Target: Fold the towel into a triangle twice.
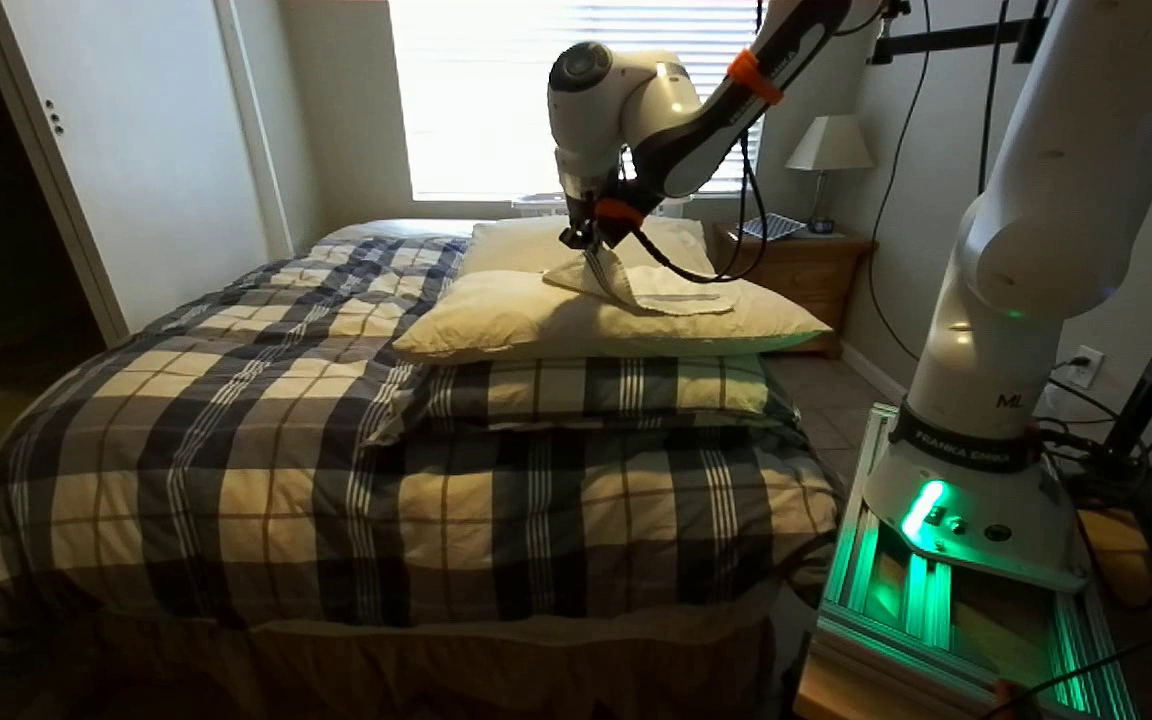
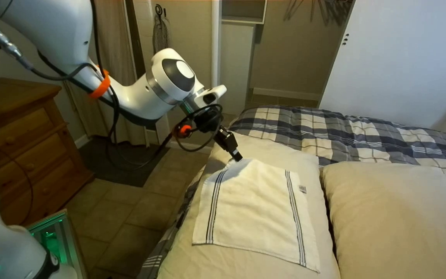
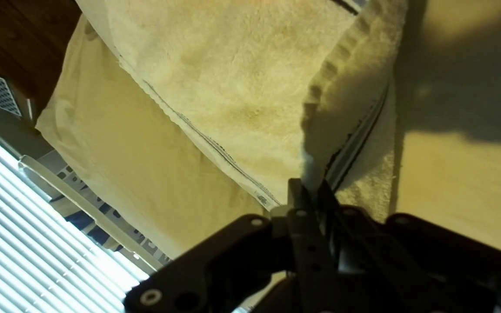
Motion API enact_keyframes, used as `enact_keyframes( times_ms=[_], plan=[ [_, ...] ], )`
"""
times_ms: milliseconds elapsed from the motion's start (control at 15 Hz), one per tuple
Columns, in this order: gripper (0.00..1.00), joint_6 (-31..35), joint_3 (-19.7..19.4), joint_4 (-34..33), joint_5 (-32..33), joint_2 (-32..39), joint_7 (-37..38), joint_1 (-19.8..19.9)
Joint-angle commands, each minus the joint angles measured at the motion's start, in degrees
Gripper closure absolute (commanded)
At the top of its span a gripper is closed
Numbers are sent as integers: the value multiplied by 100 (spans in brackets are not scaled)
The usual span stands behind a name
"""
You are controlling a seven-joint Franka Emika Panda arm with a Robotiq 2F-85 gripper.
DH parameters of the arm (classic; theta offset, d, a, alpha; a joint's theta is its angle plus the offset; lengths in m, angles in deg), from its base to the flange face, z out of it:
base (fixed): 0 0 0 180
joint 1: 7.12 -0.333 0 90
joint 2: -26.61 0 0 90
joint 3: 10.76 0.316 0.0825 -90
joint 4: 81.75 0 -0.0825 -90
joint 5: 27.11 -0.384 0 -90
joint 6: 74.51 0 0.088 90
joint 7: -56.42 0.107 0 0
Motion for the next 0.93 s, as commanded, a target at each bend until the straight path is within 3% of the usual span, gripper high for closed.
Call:
enact_keyframes(
  times_ms=[0,133,400,867],
  plan=[
    [93,-7,28,-4,-16,-2,-15,24],
    [98,-7,28,-4,-16,-2,-15,24],
    [98,219,-199,-45,427,117,33,259],
    [98,1189,-691,-50,1125,349,-157,701]
  ],
)
